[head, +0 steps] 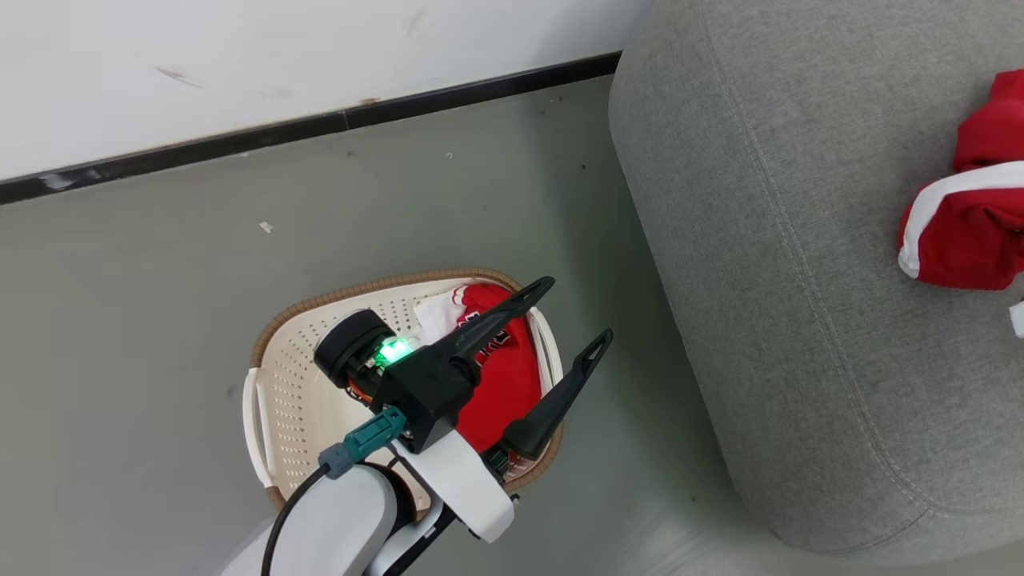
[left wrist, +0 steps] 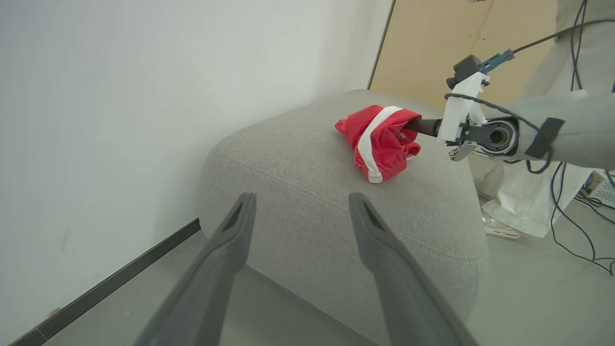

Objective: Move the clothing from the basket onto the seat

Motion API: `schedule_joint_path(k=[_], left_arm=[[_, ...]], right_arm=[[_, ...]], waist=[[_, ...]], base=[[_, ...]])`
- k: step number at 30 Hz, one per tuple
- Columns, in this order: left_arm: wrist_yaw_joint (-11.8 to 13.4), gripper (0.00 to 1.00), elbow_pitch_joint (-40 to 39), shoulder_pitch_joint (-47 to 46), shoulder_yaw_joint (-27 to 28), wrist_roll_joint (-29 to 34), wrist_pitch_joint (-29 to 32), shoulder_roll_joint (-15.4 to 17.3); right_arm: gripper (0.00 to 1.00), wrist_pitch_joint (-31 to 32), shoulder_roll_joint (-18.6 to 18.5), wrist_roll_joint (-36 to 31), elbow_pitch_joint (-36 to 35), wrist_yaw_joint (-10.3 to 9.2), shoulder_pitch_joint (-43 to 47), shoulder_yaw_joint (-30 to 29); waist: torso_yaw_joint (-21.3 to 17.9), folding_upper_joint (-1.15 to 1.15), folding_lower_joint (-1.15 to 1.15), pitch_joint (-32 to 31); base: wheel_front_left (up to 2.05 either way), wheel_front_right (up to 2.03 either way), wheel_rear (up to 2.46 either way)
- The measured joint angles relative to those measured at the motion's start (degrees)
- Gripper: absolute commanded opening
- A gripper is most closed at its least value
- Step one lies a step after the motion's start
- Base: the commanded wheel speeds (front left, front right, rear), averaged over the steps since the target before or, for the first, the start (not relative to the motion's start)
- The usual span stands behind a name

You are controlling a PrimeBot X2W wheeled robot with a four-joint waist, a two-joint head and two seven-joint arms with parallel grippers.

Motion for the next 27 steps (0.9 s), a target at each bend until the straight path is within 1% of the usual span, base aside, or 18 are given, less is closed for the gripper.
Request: schedule_joint_path(k=[2,3,4,10,18,21,27], left_arm=[[-0.01,1.0,0.11,-0.11,0.15,0.0,-0.01,0.08],[-0.01,1.0,0.33,-0.12,0.41,0.0,-0.09,0.12],[-0.01,1.0,0.67,-0.12,0.64,-0.01,-0.33,0.25],[-0.01,1.0,1.52,-0.12,1.35,-0.2,-1.56,0.34],[-0.4,1.0,2.47,-0.12,1.88,-0.67,-2.61,0.19],[-0.43,1.0,2.8,-0.1,2.37,-1.11,-3.41,0.09],[-0.42,1.0,3.56,-0.09,4.22,-1.69,-4.92,0.49]], right_arm=[[0.45,-0.03,0.21,0.09,-1.35,0.01,0.2,0.53],[0.94,-0.05,0.27,0.09,-2.18,0.01,0.37,0.76],[1.0,-0.07,0.43,0.08,-3.39,0.01,0.9,0.87],[1.0,-0.08,-0.14,-0.35,-10.46,0.01,4.32,1.46],[1.0,-0.08,-0.42,-1.54,-16.36,0.01,11.4,1.77],[1.0,-0.08,-0.31,-2.75,-19.31,0.01,14.07,0.58],[1.0,-0.07,1.52,-4.14,-25.77,0.01,17.8,-1.22]], waist=[[0.06,0.0,0.0,0.41],[0.06,0.0,0.0,0.51],[0.01,0.0,0.0,0.53],[-0.49,0.0,0.0,0.34],[-1.38,0.0,0.0,-0.24],[-1.83,0.0,0.0,-0.59],[-2.75,0.0,0.0,-1.51]], base=[[0.0,0.0,0.0],[0.0,0.0,0.0],[0.0,0.0,0.0],[0.0,0.0,0.0],[0.0,0.0,0.0],[0.0,0.0,0.0],[0.0,0.0,0.0]])
